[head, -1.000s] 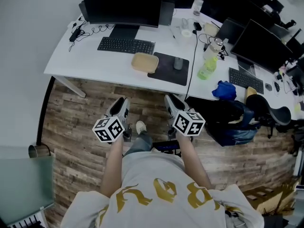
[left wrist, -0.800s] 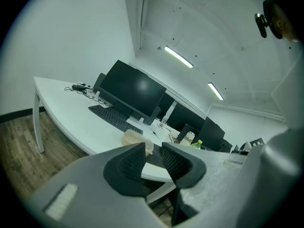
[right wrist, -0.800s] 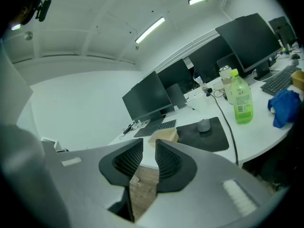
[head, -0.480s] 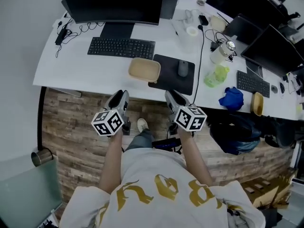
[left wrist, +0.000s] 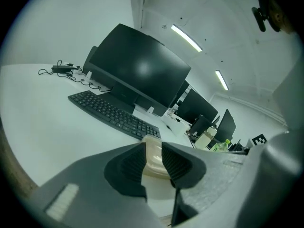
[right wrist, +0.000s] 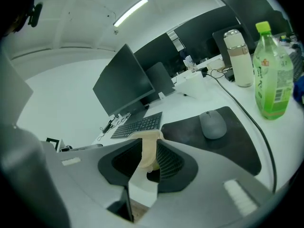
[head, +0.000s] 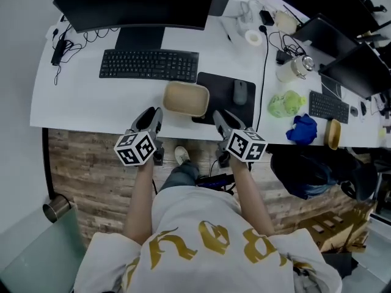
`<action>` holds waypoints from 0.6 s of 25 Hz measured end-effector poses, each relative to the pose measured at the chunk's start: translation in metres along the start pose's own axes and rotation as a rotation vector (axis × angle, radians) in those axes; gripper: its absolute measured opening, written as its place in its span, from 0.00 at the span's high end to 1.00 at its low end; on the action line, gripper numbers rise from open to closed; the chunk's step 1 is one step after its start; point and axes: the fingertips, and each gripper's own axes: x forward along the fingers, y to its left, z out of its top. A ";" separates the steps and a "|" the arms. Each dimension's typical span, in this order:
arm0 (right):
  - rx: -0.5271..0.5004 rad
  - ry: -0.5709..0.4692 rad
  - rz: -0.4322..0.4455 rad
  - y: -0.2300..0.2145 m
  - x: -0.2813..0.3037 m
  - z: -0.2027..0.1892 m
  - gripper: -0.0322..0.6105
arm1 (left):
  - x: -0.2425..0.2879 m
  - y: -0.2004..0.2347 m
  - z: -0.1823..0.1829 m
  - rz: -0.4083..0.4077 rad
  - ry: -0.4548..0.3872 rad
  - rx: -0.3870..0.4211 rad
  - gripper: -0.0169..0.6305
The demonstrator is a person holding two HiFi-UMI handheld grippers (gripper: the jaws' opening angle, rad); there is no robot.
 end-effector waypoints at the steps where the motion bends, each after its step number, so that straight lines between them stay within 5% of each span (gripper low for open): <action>1: 0.008 0.006 -0.002 -0.001 0.005 0.000 0.75 | 0.006 0.003 -0.001 -0.009 0.014 -0.001 0.82; 15: 0.070 0.067 0.021 -0.022 0.026 0.017 0.72 | 0.035 0.022 -0.005 -0.018 0.067 0.015 0.82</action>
